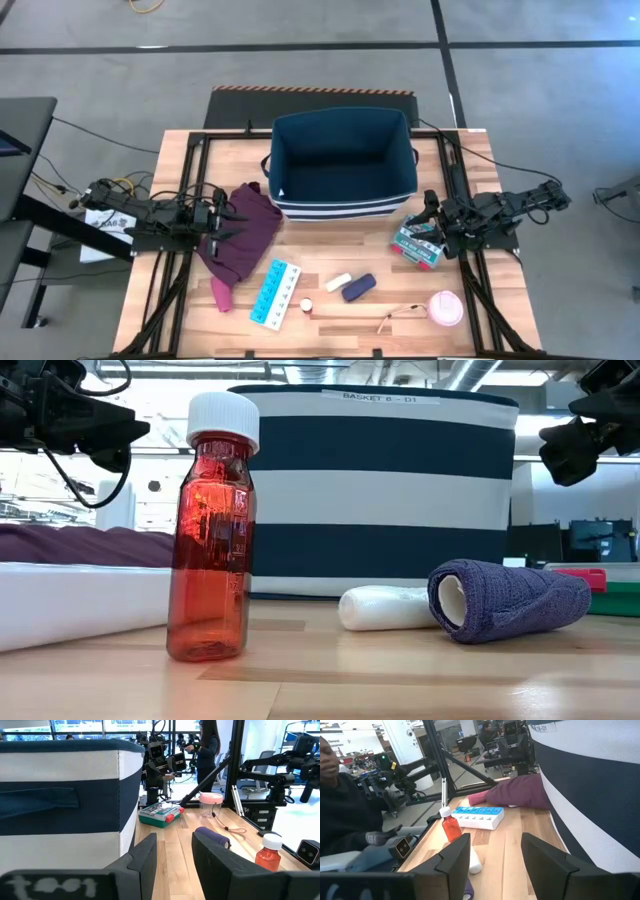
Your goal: Pick & place medical supplies in basket/bin
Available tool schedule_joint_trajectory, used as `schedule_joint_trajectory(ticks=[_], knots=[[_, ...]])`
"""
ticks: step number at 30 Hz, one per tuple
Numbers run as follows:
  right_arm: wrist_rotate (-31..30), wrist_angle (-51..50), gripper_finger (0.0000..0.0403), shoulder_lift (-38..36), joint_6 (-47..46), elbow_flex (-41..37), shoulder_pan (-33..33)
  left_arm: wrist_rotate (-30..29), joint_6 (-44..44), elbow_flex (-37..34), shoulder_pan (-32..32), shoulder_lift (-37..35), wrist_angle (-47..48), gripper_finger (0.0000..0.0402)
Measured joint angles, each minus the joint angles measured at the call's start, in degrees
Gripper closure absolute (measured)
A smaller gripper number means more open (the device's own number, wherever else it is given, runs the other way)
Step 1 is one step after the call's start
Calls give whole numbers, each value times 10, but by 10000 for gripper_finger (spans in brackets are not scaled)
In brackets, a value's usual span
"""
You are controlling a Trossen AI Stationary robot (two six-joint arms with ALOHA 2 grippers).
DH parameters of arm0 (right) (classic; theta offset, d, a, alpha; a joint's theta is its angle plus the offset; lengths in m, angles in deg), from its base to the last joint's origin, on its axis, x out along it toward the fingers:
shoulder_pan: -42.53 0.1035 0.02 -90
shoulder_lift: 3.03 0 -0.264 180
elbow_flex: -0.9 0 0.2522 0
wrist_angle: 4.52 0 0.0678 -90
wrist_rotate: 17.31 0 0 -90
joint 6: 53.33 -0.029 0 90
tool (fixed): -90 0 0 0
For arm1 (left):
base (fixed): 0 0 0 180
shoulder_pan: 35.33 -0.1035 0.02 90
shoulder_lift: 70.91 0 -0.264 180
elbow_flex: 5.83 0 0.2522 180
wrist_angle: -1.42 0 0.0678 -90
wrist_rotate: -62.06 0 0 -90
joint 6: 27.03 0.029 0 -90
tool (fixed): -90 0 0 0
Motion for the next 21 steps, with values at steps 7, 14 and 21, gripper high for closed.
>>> schedule_joint_trajectory(ticks=[7, 14, 21], knots=[[0, 0, 233, 0, 0, 0, 0, 0, 0, 0, 0, 0, 0, 287], [0, 0, 233, 0, 0, 0, 0, 0, 0, 0, 0, 0, 0, 287], [0, 0, 233, 0, 0, 0, 0, -1, 38, 0, 0, 0, -1, 287]])
